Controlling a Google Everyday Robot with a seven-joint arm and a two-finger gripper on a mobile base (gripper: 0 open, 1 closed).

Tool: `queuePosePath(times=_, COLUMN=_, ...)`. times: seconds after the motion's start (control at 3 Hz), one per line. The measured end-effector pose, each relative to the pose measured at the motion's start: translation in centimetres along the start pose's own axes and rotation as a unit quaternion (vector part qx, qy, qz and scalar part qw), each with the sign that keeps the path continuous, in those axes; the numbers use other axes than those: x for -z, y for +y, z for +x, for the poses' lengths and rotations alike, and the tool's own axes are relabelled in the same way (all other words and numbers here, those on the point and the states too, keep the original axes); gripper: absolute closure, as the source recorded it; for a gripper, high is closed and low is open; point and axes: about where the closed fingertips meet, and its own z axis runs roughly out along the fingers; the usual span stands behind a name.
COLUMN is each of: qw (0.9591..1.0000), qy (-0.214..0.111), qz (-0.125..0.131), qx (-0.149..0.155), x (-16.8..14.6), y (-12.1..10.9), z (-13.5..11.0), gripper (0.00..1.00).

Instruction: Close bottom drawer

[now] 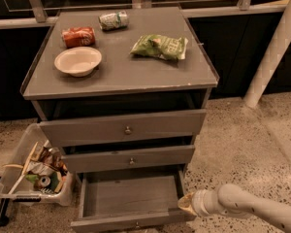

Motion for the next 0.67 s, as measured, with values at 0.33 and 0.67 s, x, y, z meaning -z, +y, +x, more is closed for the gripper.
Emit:
queuePosePath(times=0.33, qw=0.9998, qy=-0.002, qz=-0.021, qx=-0.001, x=-2.1, y=0.5, z=2.6, gripper=1.00)
queuePosePath(times=0.67, qw=0.9989, qy=0.009, qz=-0.046, qx=-0.008, x=-4.2, y=1.4, z=4.9, gripper=1.00)
